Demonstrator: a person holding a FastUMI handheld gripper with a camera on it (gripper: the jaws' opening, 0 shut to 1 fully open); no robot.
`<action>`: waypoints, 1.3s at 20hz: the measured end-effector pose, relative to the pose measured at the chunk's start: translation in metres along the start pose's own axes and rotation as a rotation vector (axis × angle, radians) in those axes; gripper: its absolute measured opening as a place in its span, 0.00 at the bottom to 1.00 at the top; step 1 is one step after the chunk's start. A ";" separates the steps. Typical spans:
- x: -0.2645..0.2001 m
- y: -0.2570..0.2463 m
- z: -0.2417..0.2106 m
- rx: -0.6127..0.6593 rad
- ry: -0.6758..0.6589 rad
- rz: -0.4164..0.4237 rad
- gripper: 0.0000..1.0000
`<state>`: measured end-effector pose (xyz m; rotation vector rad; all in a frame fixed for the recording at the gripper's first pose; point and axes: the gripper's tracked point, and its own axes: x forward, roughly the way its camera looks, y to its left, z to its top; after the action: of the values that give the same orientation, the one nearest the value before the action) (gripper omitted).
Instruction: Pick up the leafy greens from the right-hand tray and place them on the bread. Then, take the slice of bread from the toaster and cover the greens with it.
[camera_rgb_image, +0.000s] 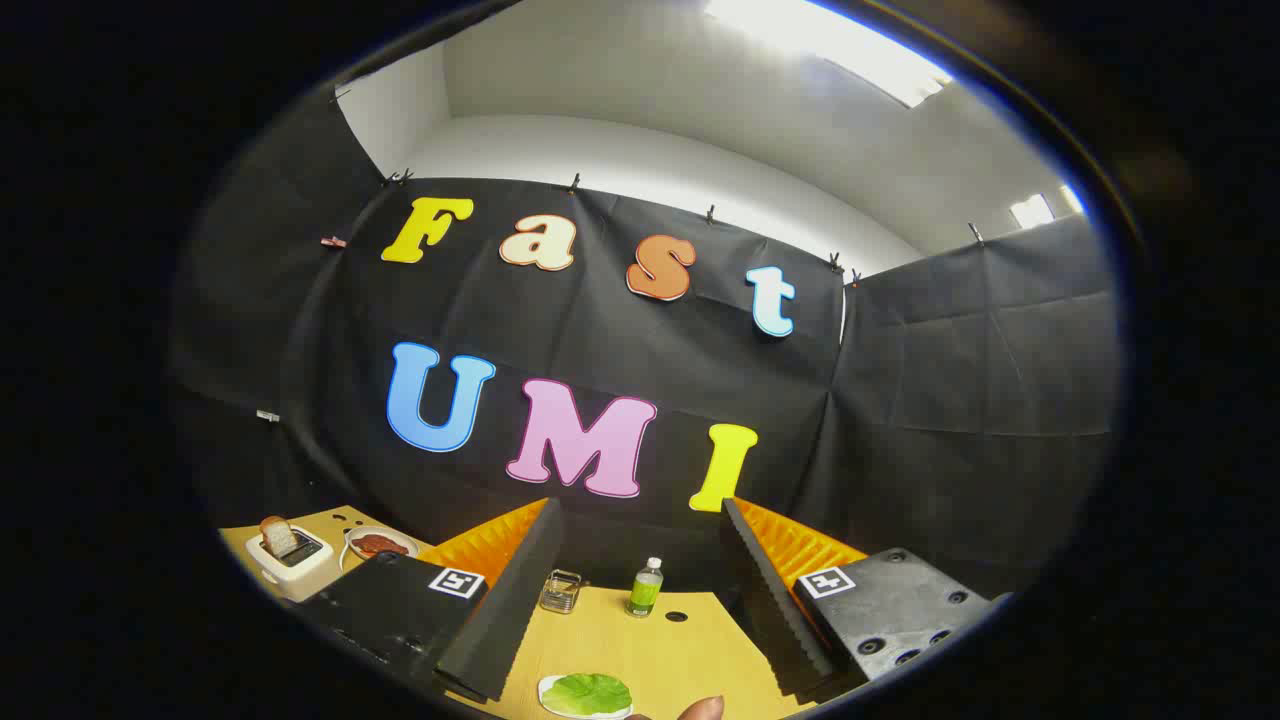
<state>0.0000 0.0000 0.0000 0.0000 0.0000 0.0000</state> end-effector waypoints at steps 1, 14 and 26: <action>0.000 0.003 -0.002 0.006 0.005 0.005 0.98; 0.005 0.012 -0.007 0.026 0.017 0.027 0.98; 0.009 0.034 -0.184 0.169 0.562 0.087 0.98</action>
<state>0.0086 0.0337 -0.1836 0.1689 0.5618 0.0875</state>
